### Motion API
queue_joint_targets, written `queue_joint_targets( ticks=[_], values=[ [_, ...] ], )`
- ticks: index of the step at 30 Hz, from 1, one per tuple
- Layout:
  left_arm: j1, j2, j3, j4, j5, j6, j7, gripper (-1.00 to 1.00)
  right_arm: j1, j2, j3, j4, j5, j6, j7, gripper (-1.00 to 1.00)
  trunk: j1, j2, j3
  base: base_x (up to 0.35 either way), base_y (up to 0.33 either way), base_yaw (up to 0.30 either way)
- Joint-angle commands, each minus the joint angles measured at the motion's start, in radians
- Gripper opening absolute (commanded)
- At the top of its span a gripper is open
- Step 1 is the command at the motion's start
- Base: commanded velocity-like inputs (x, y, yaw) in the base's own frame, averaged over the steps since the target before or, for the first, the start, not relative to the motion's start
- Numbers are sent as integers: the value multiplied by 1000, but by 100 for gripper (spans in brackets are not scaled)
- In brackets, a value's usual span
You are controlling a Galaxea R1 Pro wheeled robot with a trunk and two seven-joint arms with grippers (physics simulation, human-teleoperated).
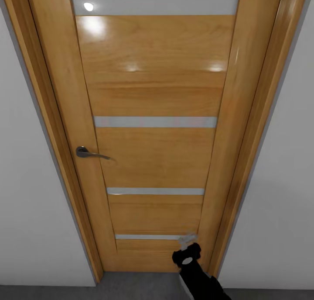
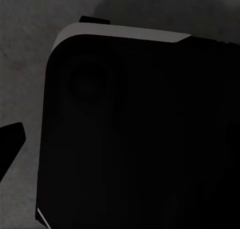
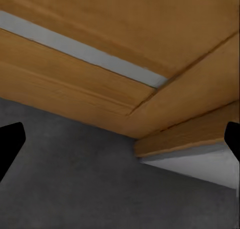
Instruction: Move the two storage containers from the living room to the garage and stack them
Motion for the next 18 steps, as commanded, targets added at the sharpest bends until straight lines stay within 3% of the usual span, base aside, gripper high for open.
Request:
queue_joint_targets(
  ticks=[1,3,8,13,14,18],
  values=[
    [-1,0,2,1,6,-3,1,100,-33,0,25,-28,7,61,8,100,0,-1,-1,0,0,0],
    [-1,0,2,1,6,-3,0,100,-45,0,35,-61,6,93,18,100,0,-1,-1,0,0,0],
    [-1,0,2,1,6,-3,0,100,-63,0,54,-266,4,249,79,100,0,-1,-1,0,0,0],
    [-1,0,2,1,6,-3,1,100,-66,0,67,-425,5,391,191,100,0,-1,-1,0,0,0],
    [-1,0,2,1,6,-3,1,100,-67,0,99,-458,5,422,228,100,0,-1,-1,0,0,0],
    [-1,0,2,1,6,-3,1,100,-67,0,173,-484,5,446,257,100,0,-1,-1,0,0,0]
  ],
)
